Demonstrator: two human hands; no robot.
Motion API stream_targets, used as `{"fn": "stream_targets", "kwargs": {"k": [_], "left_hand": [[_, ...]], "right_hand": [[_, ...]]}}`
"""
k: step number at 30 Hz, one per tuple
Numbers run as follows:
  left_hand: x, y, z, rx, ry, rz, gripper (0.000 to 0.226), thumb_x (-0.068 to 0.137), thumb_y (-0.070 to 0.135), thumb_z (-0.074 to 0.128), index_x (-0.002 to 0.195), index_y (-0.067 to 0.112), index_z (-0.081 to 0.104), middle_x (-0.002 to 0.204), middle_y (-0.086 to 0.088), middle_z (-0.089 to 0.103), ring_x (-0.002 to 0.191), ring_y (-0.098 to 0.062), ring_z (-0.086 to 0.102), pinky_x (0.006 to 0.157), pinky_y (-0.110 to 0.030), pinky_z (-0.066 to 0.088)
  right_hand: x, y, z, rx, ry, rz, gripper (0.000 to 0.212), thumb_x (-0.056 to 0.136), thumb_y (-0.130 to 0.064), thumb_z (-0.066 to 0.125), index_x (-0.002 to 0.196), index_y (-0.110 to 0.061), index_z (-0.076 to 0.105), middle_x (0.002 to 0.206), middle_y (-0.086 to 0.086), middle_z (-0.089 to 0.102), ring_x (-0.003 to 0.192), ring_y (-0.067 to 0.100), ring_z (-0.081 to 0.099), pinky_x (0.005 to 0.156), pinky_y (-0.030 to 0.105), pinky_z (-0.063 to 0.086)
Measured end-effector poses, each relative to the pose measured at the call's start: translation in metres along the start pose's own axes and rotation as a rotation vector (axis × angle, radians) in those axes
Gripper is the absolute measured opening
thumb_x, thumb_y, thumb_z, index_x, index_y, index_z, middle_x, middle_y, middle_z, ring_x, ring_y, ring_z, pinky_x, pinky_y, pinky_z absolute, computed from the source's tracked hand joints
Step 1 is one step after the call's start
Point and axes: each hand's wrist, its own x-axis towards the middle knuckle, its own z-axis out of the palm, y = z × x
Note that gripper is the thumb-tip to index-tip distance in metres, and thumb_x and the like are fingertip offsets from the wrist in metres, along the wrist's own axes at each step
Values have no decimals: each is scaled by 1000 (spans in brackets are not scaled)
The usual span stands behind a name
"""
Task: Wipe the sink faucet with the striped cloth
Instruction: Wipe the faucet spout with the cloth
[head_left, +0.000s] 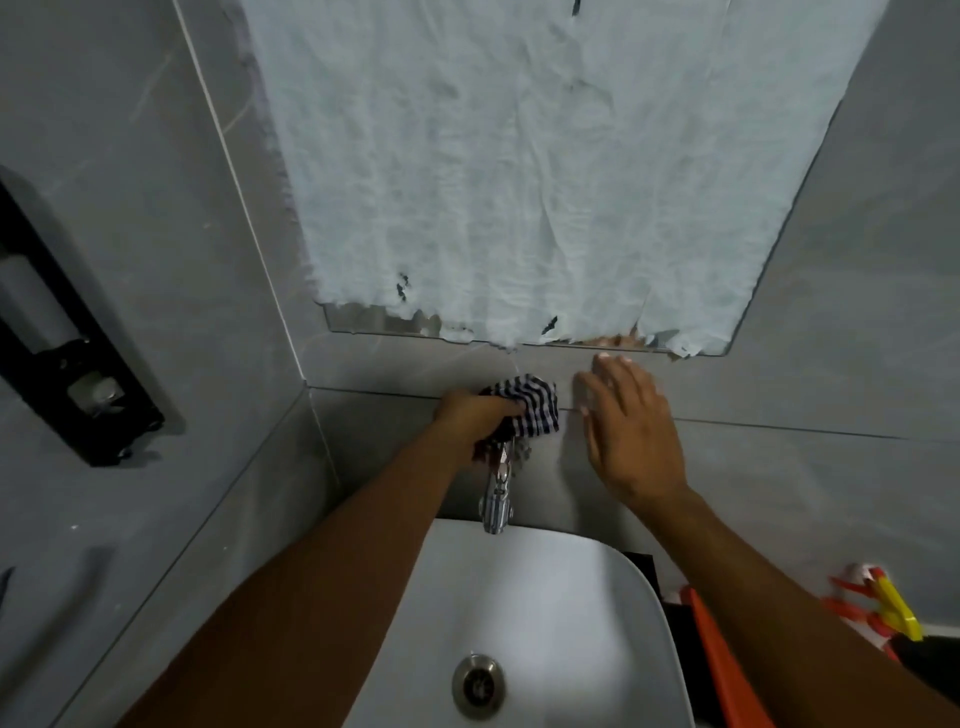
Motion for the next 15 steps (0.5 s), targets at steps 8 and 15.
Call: {"fn": "stream_targets", "kwargs": {"k": [8, 15], "left_hand": [[6, -2, 39, 704, 359, 257, 37, 80, 34, 70, 107, 9, 64, 99, -5, 71, 87, -21, 70, 74, -32, 51], [15, -8, 1, -349, -205, -221, 34, 71, 23, 81, 98, 3, 75, 99, -16, 77, 95, -34, 73, 91, -50, 58]], "right_hand": [[-9, 44, 51, -324, 54, -170, 91, 90, -53, 53, 155, -7, 9, 165, 12, -10, 151, 30, -13, 121, 52, -6], [-6, 43, 63, -298, 100, -158, 93, 88, -54, 55, 153, -6, 10, 163, 9, -23, 150, 28, -21, 120, 52, -14]]}}
